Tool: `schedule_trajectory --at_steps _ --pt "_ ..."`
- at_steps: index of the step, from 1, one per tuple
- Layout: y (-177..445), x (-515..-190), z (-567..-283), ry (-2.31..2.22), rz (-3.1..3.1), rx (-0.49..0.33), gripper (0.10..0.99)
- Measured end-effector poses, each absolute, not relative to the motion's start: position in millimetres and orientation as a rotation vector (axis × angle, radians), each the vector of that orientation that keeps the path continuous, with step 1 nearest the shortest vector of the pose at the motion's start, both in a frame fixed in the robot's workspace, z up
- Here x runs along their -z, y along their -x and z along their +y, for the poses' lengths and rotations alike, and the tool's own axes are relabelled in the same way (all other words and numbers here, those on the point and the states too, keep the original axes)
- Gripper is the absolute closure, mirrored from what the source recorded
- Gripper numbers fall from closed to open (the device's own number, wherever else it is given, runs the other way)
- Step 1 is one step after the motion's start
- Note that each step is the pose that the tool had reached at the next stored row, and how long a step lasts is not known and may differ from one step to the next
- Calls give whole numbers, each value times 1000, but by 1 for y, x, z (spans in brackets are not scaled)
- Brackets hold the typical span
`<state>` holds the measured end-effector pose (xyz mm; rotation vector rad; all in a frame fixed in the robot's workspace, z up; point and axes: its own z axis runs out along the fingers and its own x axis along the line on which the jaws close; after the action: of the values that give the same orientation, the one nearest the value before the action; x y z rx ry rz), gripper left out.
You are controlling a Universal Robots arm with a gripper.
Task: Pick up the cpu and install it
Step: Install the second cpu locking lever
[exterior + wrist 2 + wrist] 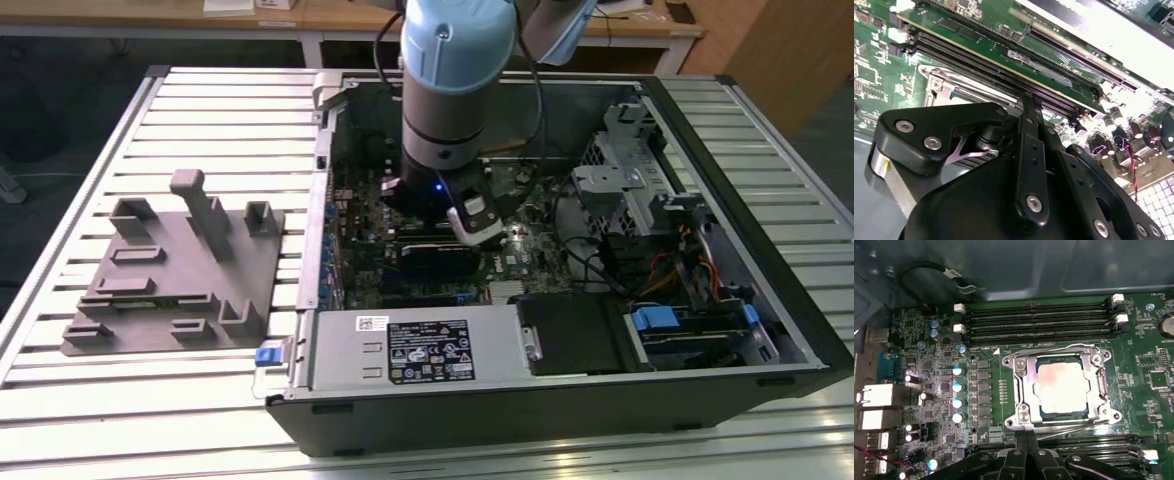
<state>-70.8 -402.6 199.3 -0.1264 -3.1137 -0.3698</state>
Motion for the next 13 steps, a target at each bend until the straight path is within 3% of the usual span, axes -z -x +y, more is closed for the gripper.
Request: schedule_trajectory --at_steps 13 --pt "75 -194 -403 126 -3103 435 980"
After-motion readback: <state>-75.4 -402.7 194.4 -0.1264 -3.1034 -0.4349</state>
